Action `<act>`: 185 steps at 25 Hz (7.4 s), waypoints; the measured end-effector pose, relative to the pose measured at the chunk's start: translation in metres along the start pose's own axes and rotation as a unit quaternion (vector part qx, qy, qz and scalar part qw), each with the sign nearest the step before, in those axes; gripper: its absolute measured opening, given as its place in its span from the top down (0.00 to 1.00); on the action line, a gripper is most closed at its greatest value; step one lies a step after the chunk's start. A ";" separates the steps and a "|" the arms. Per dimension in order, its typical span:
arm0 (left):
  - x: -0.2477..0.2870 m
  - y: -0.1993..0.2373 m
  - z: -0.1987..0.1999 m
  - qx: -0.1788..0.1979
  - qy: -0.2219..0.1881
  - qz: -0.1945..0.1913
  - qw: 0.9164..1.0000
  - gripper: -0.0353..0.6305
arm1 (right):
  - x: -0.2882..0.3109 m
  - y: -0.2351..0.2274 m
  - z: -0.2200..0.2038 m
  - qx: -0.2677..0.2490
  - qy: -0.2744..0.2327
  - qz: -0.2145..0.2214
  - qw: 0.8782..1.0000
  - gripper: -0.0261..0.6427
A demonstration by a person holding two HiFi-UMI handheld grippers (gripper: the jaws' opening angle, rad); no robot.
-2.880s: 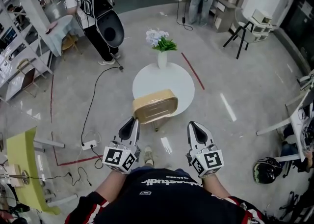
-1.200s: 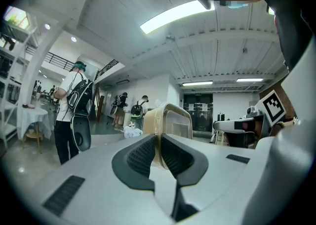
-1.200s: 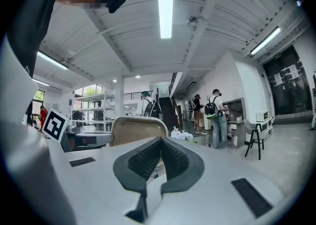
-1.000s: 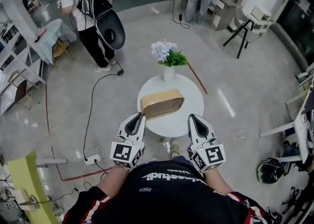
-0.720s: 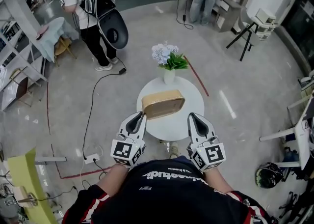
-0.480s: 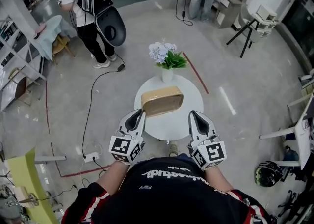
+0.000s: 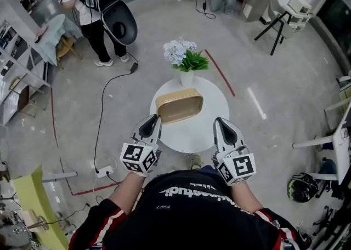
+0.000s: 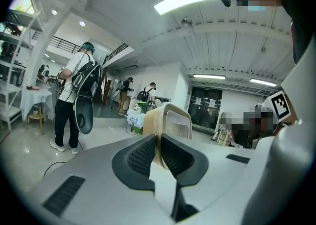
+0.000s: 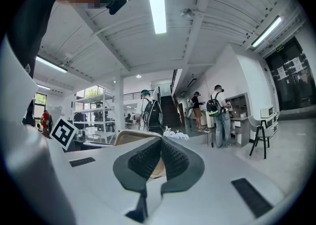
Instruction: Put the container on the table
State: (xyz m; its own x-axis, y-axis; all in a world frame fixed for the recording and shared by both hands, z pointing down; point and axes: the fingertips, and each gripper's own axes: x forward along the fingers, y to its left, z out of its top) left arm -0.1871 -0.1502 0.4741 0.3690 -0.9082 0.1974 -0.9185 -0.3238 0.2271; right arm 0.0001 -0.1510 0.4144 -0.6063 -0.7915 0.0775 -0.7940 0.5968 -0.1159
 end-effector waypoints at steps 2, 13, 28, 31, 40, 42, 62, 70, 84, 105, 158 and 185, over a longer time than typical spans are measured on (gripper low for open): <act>0.005 0.004 -0.004 -0.012 0.005 -0.001 1.000 0.87 | 0.000 -0.002 -0.002 0.002 0.002 -0.002 1.000 0.96; 0.028 0.021 -0.027 -0.074 0.029 -0.003 0.997 0.87 | 0.002 -0.009 -0.010 0.006 0.008 -0.010 1.000 0.96; 0.056 0.029 -0.062 -0.177 0.070 -0.004 0.982 0.87 | 0.014 -0.030 -0.017 -0.006 0.009 -0.012 1.000 0.96; 0.061 0.029 -0.067 -0.194 0.075 -0.002 0.978 0.87 | 0.015 -0.036 -0.018 -0.009 0.009 -0.011 1.000 0.96; 0.077 0.039 -0.091 -0.248 0.094 0.022 0.964 0.87 | 0.022 -0.052 -0.020 -0.008 0.009 -0.001 1.000 0.96; 0.081 0.041 -0.096 -0.257 0.098 0.028 0.961 0.87 | 0.024 -0.057 -0.020 -0.007 0.010 0.001 1.000 0.96; 0.116 0.053 -0.148 -0.327 0.124 0.073 0.934 0.87 | 0.028 -0.093 -0.036 0.005 0.006 0.013 1.000 0.96; 0.128 0.061 -0.184 -0.334 0.154 0.090 0.926 0.87 | 0.020 -0.099 -0.044 0.013 0.015 0.003 1.000 0.96; 0.143 0.062 -0.235 -0.345 0.197 0.100 0.912 0.87 | 0.006 -0.113 -0.054 0.022 0.018 -0.011 1.000 0.96; 0.160 0.061 -0.281 -0.419 0.220 0.097 0.876 0.87 | 0.006 -0.130 -0.060 0.008 0.030 -0.016 0.999 0.96; 0.173 0.059 -0.326 -0.520 0.223 0.110 0.817 0.87 | 0.007 -0.150 -0.069 0.007 0.044 -0.026 0.999 0.96; 0.169 0.058 -0.314 -0.496 0.208 0.093 0.838 0.76 | 0.005 -0.146 -0.066 0.010 0.040 -0.023 0.999 0.96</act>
State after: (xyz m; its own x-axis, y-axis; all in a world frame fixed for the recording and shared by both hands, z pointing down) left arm -0.1337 -0.2397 0.8200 0.4397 -0.6800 0.5867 -0.4716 0.3811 0.7952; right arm 0.1096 -0.2332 0.4968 -0.5710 -0.8049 0.1618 -0.8208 0.5561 -0.1304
